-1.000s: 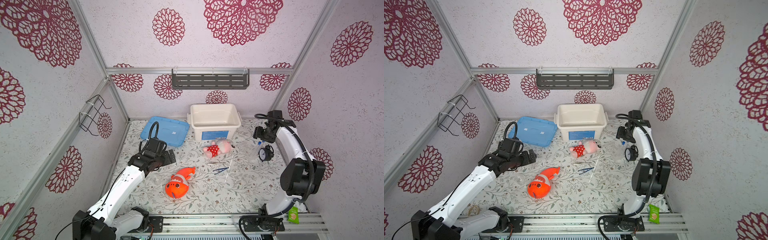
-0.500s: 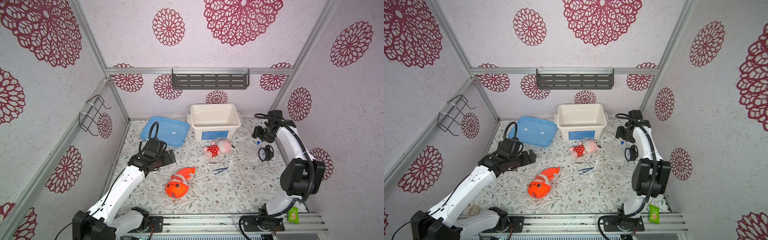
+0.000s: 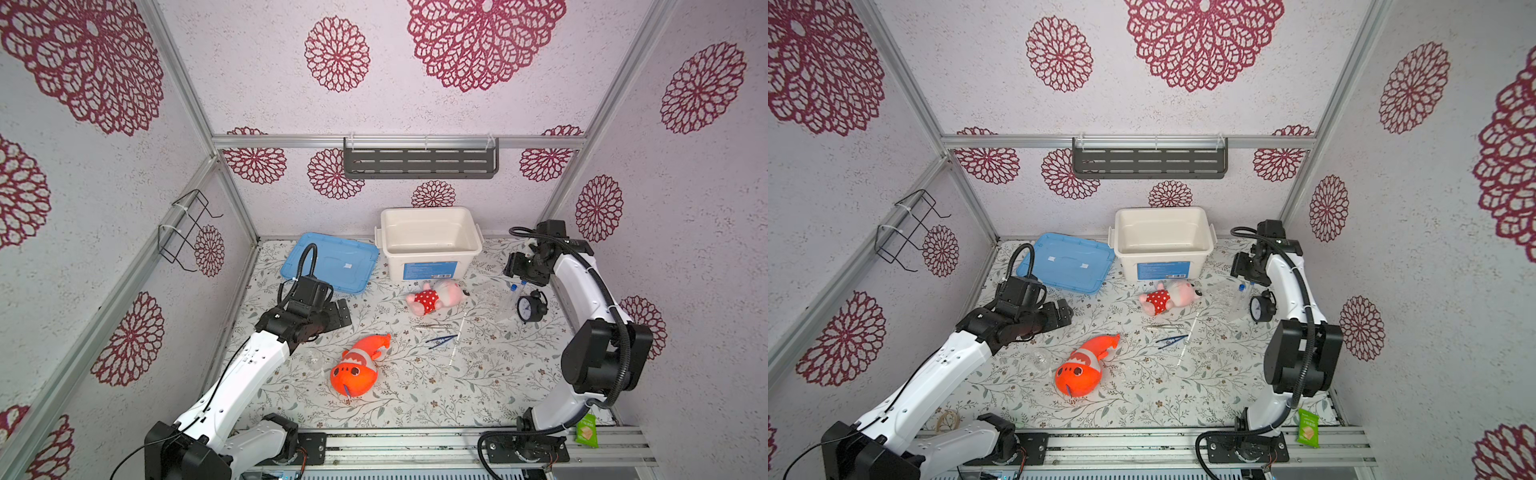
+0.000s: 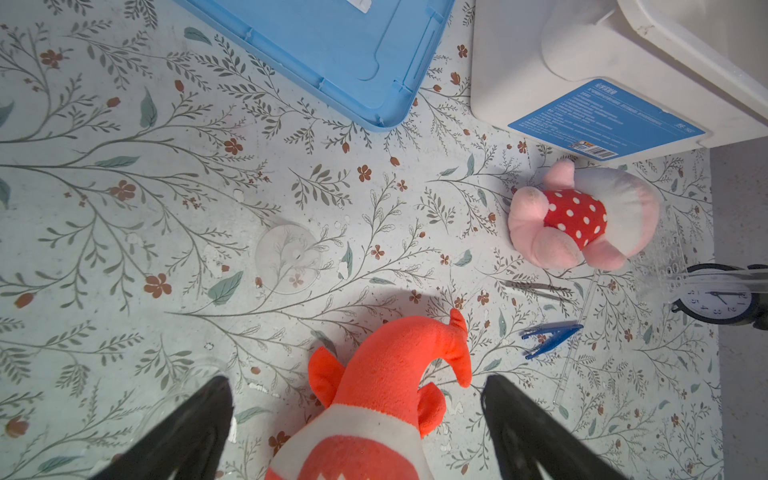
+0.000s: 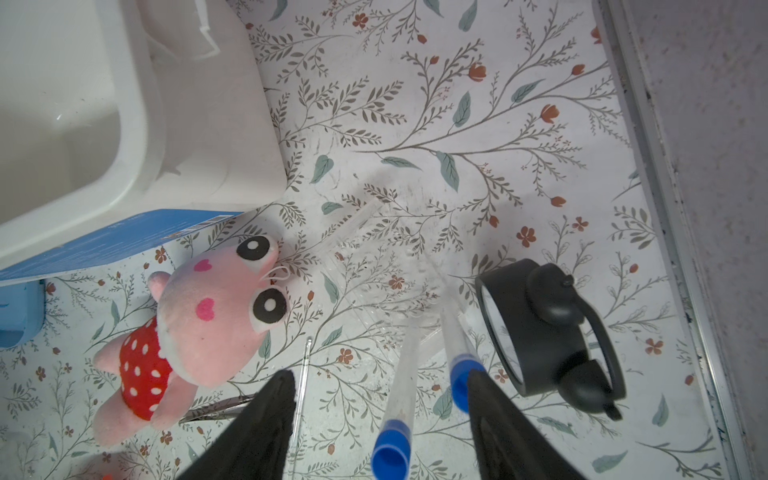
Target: Organize the chemistry lab equipment
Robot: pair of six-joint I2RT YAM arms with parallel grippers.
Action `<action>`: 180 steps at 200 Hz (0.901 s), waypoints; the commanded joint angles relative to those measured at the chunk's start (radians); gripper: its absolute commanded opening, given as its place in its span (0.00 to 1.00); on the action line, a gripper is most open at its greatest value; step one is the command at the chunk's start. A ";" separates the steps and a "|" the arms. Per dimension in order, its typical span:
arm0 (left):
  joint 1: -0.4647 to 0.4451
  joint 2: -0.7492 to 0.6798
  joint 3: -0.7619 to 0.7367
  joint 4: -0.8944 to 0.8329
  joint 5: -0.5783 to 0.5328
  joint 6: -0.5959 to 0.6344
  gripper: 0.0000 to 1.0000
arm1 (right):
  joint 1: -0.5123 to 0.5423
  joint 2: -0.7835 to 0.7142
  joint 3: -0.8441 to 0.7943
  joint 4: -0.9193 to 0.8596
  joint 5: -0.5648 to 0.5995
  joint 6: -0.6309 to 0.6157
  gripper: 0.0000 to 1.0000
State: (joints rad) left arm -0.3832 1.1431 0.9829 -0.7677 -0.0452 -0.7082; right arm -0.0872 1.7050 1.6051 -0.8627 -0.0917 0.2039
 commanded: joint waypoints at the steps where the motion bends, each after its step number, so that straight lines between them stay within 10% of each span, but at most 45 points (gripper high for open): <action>1: 0.007 -0.009 0.019 0.015 -0.001 -0.013 0.97 | -0.001 -0.058 -0.003 -0.014 -0.015 0.010 0.69; 180: 0.007 0.014 0.046 0.018 0.006 -0.013 0.97 | -0.001 -0.070 0.112 -0.070 -0.008 0.005 0.71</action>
State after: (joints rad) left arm -0.3832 1.1461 0.9993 -0.7631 -0.0380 -0.7113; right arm -0.0872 1.6764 1.6669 -0.8921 -0.0914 0.2035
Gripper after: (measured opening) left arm 0.974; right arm 0.706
